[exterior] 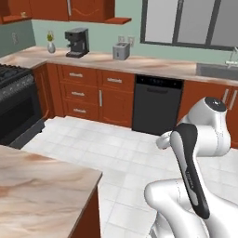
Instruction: Get the candle and the beer from the cabinet and move them to the dining counter.
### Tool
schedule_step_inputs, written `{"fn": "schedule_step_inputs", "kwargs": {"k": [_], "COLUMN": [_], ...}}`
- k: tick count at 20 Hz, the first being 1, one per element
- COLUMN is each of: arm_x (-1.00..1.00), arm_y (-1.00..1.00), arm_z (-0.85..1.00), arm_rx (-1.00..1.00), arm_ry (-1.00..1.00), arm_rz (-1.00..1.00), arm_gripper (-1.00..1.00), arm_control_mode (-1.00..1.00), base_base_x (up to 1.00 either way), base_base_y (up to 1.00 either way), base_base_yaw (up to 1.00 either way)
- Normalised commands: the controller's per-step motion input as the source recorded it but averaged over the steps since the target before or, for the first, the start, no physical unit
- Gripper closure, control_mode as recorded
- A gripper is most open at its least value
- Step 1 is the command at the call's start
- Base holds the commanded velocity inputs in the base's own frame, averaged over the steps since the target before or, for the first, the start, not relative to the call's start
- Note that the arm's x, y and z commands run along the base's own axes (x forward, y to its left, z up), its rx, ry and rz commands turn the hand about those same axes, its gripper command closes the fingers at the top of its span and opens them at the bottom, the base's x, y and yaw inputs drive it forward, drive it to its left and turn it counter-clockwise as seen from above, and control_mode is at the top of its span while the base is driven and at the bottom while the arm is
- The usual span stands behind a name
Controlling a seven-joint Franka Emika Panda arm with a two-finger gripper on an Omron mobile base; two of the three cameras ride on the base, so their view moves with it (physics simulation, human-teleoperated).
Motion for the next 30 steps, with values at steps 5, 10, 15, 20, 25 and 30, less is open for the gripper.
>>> {"fn": "schedule_step_inputs", "kwargs": {"k": [5,10,15,20,25,30], "arm_x": [0.0,0.0,0.0,0.0,0.0,0.0], "arm_y": [0.0,0.0,0.0,0.0,0.0,0.0], "arm_z": [0.0,0.0,0.0,0.0,0.0,0.0], "arm_rx": [0.0,0.0,0.0,0.0,0.0,0.0], "arm_ry": [0.0,0.0,0.0,0.0,0.0,0.0], "arm_rz": [0.0,0.0,0.0,0.0,0.0,0.0], "arm_gripper": [-1.0,-1.0,-1.0,-1.0,-1.0,-1.0], "arm_control_mode": [1.0,1.0,1.0,1.0,1.0,1.0], "base_base_x": [0.94,0.94,0.93,0.85,0.79,0.78], "base_base_y": [-0.12,-0.17,-0.14,-0.09,-0.07,-0.05], "base_base_yaw": [0.0,0.02,0.13,0.25,0.29,0.29]}}
